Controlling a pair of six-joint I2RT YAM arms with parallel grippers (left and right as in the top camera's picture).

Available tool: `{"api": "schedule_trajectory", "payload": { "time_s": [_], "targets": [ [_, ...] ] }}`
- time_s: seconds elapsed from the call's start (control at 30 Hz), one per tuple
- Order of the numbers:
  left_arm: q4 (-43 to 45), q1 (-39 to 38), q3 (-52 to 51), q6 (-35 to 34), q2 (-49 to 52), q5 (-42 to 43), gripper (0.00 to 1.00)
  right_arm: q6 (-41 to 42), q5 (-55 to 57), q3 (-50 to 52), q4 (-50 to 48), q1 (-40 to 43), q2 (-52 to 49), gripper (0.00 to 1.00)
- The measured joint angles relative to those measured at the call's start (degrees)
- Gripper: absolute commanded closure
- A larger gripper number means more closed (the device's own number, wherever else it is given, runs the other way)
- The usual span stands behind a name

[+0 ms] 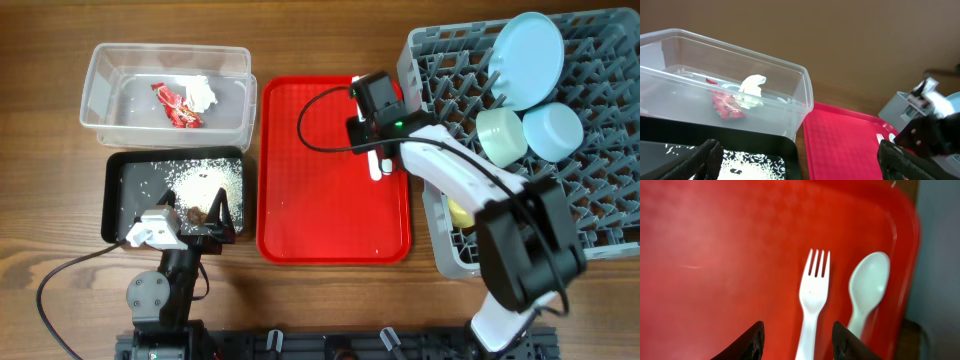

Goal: Sort waste into correct bins and load items into the dishwasher rack
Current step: 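Reach the right gripper down and grasp the white fork, then carry the white fork with the right gripper into the rack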

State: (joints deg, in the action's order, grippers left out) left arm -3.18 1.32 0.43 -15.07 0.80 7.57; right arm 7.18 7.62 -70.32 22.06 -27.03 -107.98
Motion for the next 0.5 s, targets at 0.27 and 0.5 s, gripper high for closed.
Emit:
{"api": "schedule_trajectory", "payload": {
  "time_s": [0.27,0.5],
  "targets": [
    [-0.02,0.0,0.0,0.0,0.0,-0.02,0.0,-0.61,1.16,-0.13,-1.64,0.0,-6.88,0.83],
    [0.0,0.0,0.0,0.0,0.0,-0.02,0.0,3.58,-0.09,-0.79,1.44,0.0,-6.78,0.96]
  ]
}}
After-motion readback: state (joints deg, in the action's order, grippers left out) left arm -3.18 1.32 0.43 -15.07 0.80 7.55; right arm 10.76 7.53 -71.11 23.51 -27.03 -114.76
